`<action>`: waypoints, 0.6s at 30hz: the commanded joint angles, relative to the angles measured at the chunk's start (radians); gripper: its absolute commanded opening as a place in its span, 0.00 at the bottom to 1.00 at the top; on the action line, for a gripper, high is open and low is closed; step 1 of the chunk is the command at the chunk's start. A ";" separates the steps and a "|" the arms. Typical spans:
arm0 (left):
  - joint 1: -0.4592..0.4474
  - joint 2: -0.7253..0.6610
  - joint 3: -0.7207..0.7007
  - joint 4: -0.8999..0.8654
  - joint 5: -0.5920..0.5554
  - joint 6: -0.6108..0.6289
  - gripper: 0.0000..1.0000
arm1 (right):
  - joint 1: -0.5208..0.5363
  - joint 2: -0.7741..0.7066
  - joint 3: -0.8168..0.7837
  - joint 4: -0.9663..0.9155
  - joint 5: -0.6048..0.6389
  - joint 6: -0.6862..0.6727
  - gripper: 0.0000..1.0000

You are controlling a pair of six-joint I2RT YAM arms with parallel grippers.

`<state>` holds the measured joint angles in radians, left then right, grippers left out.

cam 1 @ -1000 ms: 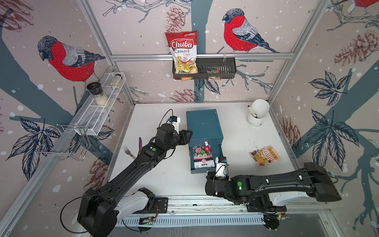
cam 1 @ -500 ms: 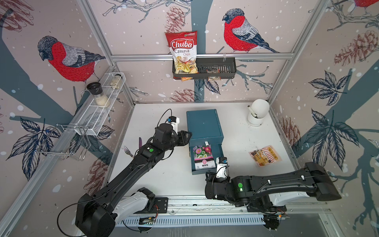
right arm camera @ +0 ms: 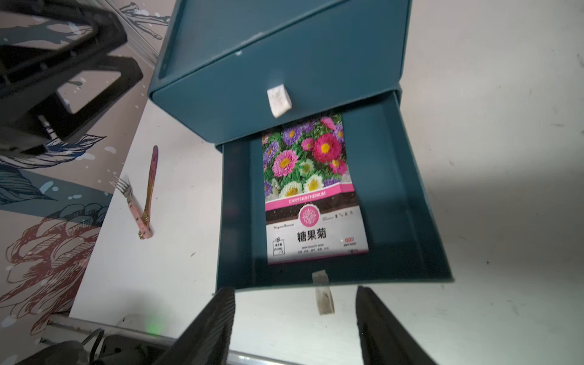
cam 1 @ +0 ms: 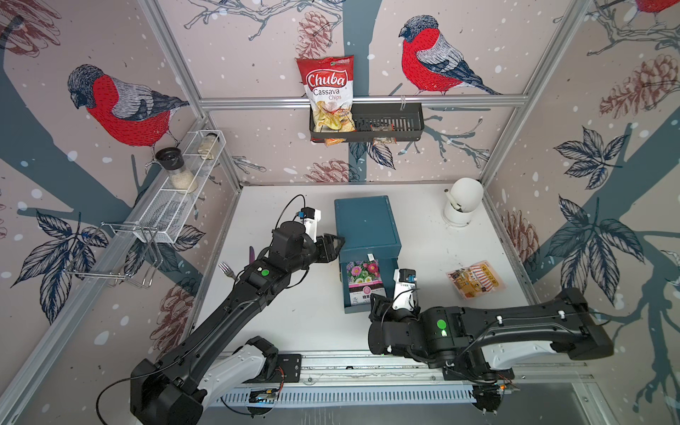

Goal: Take the seed bags out of the drawer
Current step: Open the drawer in the storage box.

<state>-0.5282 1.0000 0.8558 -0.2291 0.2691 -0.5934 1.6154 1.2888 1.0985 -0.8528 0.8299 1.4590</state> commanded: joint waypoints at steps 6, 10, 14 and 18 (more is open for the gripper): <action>-0.001 -0.024 -0.046 -0.006 0.027 0.010 0.55 | -0.184 -0.002 -0.001 0.119 -0.137 -0.252 0.67; -0.002 -0.035 -0.067 -0.003 0.003 0.009 0.55 | -0.208 0.017 -0.025 0.178 -0.172 -0.298 0.66; -0.002 -0.029 -0.077 0.008 0.001 0.000 0.55 | -0.219 0.059 -0.022 0.176 -0.201 -0.307 0.65; -0.001 -0.011 -0.066 0.011 0.000 -0.010 0.55 | -0.231 0.105 -0.019 0.160 -0.219 -0.296 0.62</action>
<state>-0.5282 0.9798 0.7834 -0.2245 0.2859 -0.5987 1.3903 1.3754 1.0760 -0.6910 0.6361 1.1774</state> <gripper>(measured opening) 0.550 0.626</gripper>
